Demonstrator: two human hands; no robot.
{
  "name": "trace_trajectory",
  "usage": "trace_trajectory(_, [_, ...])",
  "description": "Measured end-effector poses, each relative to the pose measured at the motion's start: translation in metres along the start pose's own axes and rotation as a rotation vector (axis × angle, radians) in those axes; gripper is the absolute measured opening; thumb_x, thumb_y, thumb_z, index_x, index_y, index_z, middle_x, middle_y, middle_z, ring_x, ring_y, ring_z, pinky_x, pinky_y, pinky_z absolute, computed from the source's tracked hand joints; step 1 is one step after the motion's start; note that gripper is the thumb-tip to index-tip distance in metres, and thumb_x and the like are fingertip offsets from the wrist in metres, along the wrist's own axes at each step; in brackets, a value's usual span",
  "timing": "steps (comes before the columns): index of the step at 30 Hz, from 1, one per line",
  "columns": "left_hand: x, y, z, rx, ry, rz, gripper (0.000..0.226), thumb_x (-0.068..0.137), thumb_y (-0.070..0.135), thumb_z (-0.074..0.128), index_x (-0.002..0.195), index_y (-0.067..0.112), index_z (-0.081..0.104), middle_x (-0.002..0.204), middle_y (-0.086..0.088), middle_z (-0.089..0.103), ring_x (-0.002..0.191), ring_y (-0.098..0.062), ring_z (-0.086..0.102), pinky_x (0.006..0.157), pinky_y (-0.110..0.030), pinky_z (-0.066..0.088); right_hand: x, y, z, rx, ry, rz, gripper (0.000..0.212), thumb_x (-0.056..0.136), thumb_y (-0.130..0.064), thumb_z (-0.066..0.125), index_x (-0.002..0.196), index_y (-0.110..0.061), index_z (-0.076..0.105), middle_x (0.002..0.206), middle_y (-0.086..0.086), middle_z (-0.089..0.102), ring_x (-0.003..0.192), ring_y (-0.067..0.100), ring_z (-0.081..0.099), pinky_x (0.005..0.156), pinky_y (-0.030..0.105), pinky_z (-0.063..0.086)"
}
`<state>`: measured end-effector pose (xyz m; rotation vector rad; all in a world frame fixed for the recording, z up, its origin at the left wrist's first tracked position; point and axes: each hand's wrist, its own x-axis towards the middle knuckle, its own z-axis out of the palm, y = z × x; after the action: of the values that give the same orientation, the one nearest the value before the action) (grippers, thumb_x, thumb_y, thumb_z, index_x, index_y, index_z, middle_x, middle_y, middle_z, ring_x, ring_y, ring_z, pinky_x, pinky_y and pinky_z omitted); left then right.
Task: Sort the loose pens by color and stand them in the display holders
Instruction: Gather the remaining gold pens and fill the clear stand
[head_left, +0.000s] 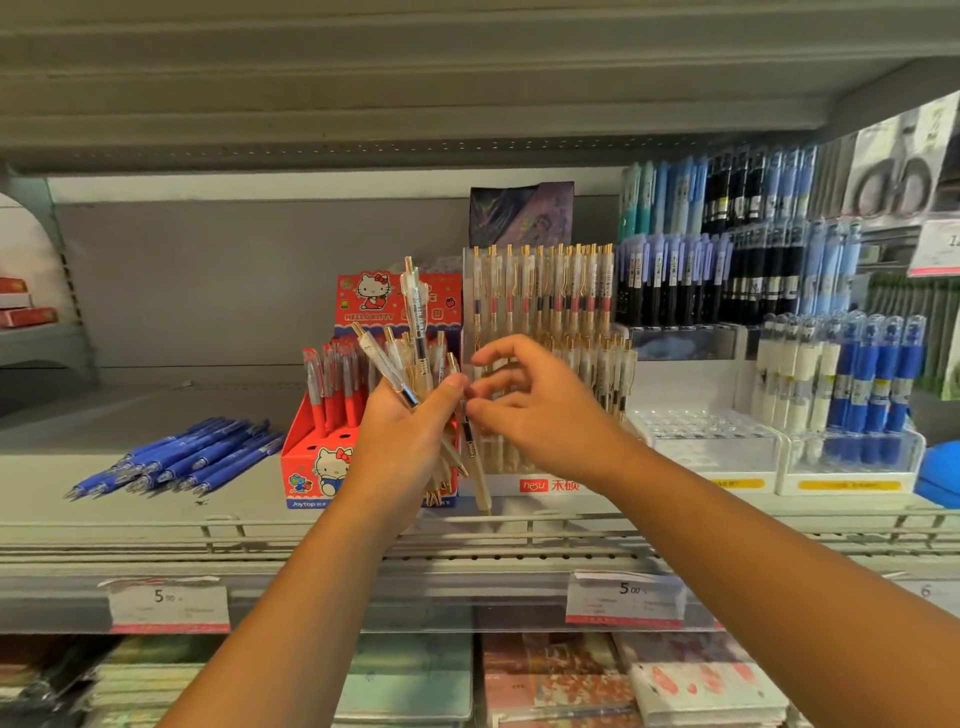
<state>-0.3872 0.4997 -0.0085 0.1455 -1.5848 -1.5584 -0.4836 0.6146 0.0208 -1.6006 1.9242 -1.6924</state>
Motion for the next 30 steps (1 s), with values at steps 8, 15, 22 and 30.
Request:
trace_trajectory(8, [-0.001, 0.001, 0.001, -0.016, -0.045, 0.008, 0.02, 0.09, 0.031, 0.067, 0.11, 0.028, 0.07, 0.105, -0.005, 0.075, 0.099, -0.027, 0.071, 0.077, -0.043, 0.057, -0.007, -0.001, -0.002, 0.088, -0.009, 0.024, 0.046, 0.086, -0.005, 0.071, 0.124, -0.019, 0.05, 0.09, 0.005, 0.074, 0.081, 0.023, 0.072, 0.071, 0.034, 0.061])
trace_trajectory(15, [0.001, -0.004, -0.001, 0.029, 0.066, -0.047, 0.005, 0.093, 0.027, 0.066, 0.097, 0.029, 0.069, 0.088, 0.004, 0.076, 0.087, -0.019, 0.072, 0.077, -0.04, 0.055, -0.006, -0.004, -0.022, -0.023, 0.147, -0.078, 0.04, 0.087, -0.004, 0.069, 0.119, -0.022, 0.053, 0.091, 0.009, 0.063, 0.067, 0.027, 0.068, 0.066, 0.04, 0.062])
trace_trajectory(22, [0.0, -0.004, 0.0, 0.048, -0.021, -0.072, 0.009, 0.089, 0.032, 0.067, 0.086, 0.038, 0.073, 0.095, 0.001, 0.076, 0.095, -0.02, 0.072, 0.083, -0.042, 0.058, 0.005, 0.001, -0.032, -0.15, 0.408, -0.197, 0.034, 0.087, -0.01, 0.072, 0.112, -0.026, 0.054, 0.085, 0.001, 0.063, 0.071, 0.024, 0.067, 0.068, 0.041, 0.061])
trace_trajectory(30, [0.001, -0.007, 0.0, 0.114, -0.042, -0.054, 0.01, 0.092, 0.03, 0.067, 0.093, 0.039, 0.072, 0.09, 0.006, 0.076, 0.086, -0.014, 0.072, 0.081, -0.04, 0.056, 0.011, 0.018, -0.024, -0.246, 0.474, -0.215, 0.034, 0.084, -0.014, 0.075, 0.107, -0.029, 0.055, 0.079, -0.006, 0.062, 0.069, 0.011, 0.065, 0.065, 0.032, 0.061])
